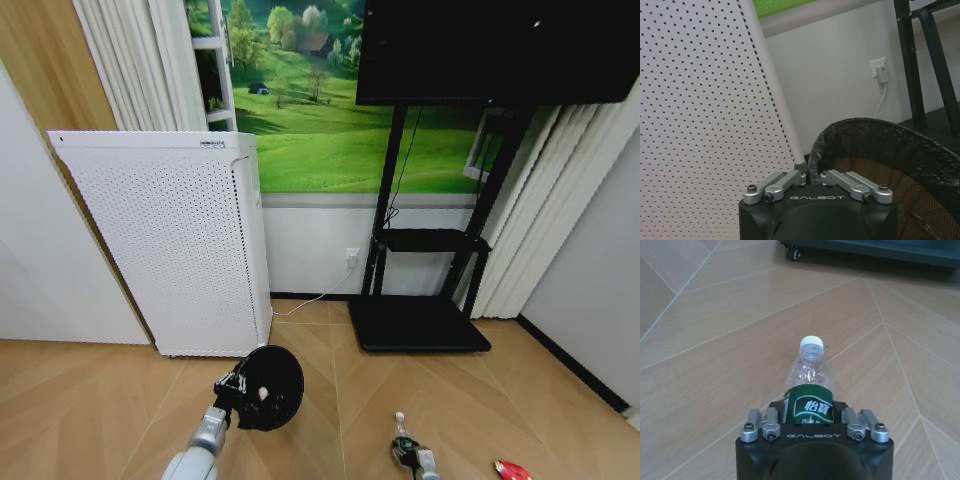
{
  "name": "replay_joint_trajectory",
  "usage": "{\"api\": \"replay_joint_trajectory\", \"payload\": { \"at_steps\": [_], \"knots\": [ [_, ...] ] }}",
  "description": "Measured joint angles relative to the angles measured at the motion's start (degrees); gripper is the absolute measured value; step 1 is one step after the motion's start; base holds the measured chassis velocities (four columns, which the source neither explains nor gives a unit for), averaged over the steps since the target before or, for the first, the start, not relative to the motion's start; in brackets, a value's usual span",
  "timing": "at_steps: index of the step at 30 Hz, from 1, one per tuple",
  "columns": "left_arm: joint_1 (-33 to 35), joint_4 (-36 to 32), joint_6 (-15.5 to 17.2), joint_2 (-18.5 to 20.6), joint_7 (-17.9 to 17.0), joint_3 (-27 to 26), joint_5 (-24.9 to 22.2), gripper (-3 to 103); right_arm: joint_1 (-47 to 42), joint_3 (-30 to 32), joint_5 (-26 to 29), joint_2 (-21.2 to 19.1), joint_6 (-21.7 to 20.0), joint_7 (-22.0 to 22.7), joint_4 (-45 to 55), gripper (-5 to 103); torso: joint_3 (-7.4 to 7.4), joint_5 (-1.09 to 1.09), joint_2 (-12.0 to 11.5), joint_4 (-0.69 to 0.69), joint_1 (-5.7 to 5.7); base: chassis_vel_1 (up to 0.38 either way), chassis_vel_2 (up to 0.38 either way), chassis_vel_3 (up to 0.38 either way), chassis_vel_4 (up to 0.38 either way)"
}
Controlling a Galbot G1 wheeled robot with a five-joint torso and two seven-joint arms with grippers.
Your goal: Pick up the trash bin and place the garbage on the floor into it.
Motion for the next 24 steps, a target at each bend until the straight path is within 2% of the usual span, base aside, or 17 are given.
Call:
{"api": "replay_joint_trajectory", "payload": {
  "at_steps": [1, 2, 4, 6, 9, 13, 14, 20, 22, 23, 24],
  "knots": [
    [0.00, 0.03, -0.02, -0.06, -0.01, 0.05, 0.08, 7, 0.00, -0.01, -0.02, -0.11, 0.15, 0.00, 0.04, 49, 0.00, 0.00, 0.00, 0.00, 0.00, 0.000, 0.000, 0.000, 0.000],
    [0.00, 0.07, -0.05, -0.15, -0.03, 0.14, 0.19, 7, -0.21, 0.07, -0.07, -0.32, 0.55, -0.05, 0.18, 39, 0.00, 0.00, 0.00, 0.00, 0.00, 0.000, 0.000, 0.000, 0.000],
    [0.00, 0.12, -0.10, -0.17, -0.03, 0.15, 0.24, 7, -0.30, 0.13, -0.08, -0.38, 0.63, -0.09, 0.22, 39, 0.00, 0.00, 0.00, -0.01, 0.00, 0.000, 0.000, 0.000, 0.000],
    [0.02, 0.21, -0.21, -0.27, -0.04, 0.17, 0.33, 7, -0.50, 0.28, -0.11, -0.48, 0.74, -0.24, 0.26, 31, 0.00, 0.00, 0.00, 0.00, 0.00, 0.000, 0.000, 0.000, 0.000],
    [0.02, 0.35, -0.31, -0.37, -0.04, 0.27, 0.39, 7, -0.77, 0.42, -0.26, -0.55, 0.80, -0.33, 0.40, 25, 0.00, 0.00, 0.00, 0.00, 0.00, 0.000, 0.000, 0.000, 0.000],
    [-0.17, 0.45, -0.36, -0.43, -0.04, 0.44, 0.40, 7, -1.58, 0.67, -0.21, -0.89, 0.79, -0.35, 1.30, 23, 0.00, 0.02, 0.00, 0.01, 0.00, 0.000, 0.000, 0.000, 0.000],
    [-0.96, 0.55, -0.36, -0.35, -0.05, 1.05, 0.35, 7, -4.54, 1.71, 1.52, -3.74, 0.18, -0.02, 6.22, 23, 0.00, 0.00, 0.00, -0.01, 0.00, 0.000, 0.000, 0.000, 0.000],
    [-2.18, 0.72, -0.27, -0.27, -0.08, 2.23, 0.30, 7, -7.85, 4.59, 1.51, -7.54, 1.76, 0.08, 12.60, 23, 0.00, 0.00, 0.00, -0.01, 0.00, 0.000, 0.000, 0.000, 0.000],
    [-3.00, 0.97, -0.14, -0.33, -0.08, 3.21, 0.23, 7, -8.95, 7.72, -3.50, -9.10, 4.98, -1.14, 15.13, 23, 0.00, 0.02, 0.00, -0.01, 0.00, 0.000, 0.000, 0.000, 0.000],
    [-3.00, 0.97, -0.14, -0.33, -0.08, 3.21, 0.23, 7, -8.95, 7.72, -3.50, -9.10, 4.98, -1.14, 15.13, 23, 0.00, 0.02, 0.00, -0.01, 0.00, 0.000, 0.000, 0.000, 0.000],
    [-3.53, 1.34, -0.05, -0.34, -0.09, 4.05, 0.21, 7, -9.11, 10.16, -8.75, -10.02, 9.32, -4.30, 16.06, 23, 0.00, 0.01, 0.00, -0.01, 0.00, 0.000, 0.000, 0.000, 0.000]
  ]
}}
